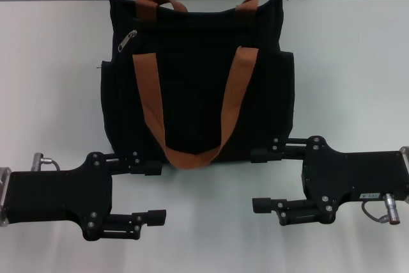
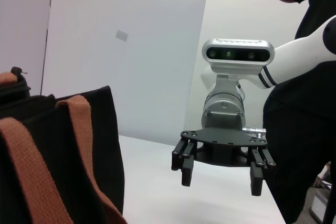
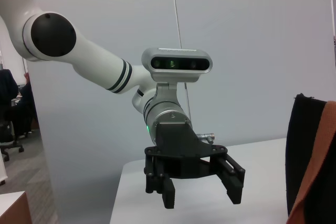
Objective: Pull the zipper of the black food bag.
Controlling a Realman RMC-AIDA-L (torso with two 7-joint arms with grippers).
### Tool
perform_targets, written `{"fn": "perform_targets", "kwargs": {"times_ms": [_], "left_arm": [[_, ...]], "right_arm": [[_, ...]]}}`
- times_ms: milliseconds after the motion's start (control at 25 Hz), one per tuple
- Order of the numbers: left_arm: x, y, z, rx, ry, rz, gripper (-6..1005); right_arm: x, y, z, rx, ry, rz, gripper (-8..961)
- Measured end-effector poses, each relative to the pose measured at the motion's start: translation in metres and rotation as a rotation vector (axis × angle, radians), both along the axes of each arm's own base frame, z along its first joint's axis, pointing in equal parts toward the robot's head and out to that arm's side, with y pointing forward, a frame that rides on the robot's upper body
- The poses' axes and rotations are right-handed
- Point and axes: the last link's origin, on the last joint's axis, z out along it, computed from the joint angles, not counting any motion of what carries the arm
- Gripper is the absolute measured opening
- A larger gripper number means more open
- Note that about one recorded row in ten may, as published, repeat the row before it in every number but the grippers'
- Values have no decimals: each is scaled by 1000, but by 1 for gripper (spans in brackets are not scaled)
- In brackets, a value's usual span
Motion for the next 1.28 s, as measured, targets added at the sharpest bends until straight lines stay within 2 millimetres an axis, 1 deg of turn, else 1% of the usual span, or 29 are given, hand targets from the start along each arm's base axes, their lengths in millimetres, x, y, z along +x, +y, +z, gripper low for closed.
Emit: {"fn": "perform_targets", "kwargs": {"times_ms": [1160, 1200, 1280], "left_arm": [[2, -1, 2, -3, -21, -2, 754], [3, -1, 3, -4, -29, -5, 754], [14, 1, 16, 31, -134, -37, 755]], "right_arm": [[0, 0, 0, -1, 1, -1, 738], [0, 0, 0, -1, 1, -1, 738], [0, 0, 0, -3, 1, -3, 738]]}}
